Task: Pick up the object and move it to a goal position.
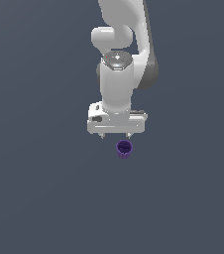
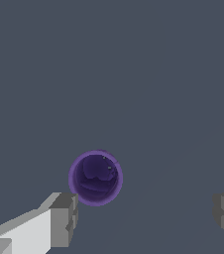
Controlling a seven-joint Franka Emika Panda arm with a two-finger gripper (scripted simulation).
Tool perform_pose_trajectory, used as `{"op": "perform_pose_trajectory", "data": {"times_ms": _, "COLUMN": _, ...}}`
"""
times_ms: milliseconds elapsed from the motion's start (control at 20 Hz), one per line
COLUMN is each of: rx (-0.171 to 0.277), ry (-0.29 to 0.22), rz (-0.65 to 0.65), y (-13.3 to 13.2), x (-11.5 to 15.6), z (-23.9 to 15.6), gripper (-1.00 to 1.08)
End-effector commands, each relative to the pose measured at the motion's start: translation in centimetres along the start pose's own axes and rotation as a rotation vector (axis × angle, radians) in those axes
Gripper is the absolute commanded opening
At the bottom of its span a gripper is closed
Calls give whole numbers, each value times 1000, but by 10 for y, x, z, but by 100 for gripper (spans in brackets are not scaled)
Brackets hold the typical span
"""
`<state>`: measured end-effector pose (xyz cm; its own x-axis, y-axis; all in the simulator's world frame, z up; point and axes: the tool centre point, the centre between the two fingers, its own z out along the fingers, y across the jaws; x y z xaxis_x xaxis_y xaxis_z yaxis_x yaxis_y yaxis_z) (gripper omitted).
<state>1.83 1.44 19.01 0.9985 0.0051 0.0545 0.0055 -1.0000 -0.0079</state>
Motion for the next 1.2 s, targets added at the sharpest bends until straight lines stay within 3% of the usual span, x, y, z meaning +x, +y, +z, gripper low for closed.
{"op": "perform_pose_trajectory", "data": {"times_ms": 0, "rx": 0, "ry": 0, "rz": 0, "y": 0, "x": 0, "z": 0, "gripper": 28}}
{"op": "perform_pose_trajectory", "data": {"times_ms": 650, "rx": 13, "ry": 5, "rz": -21, "y": -11, "x": 1, "z": 1, "gripper": 28}}
{"op": "perform_pose_trajectory", "data": {"times_ms": 1150, "rx": 50, "ry": -4, "rz": 112, "y": -15, "x": -5, "z": 12, "gripper": 28}}
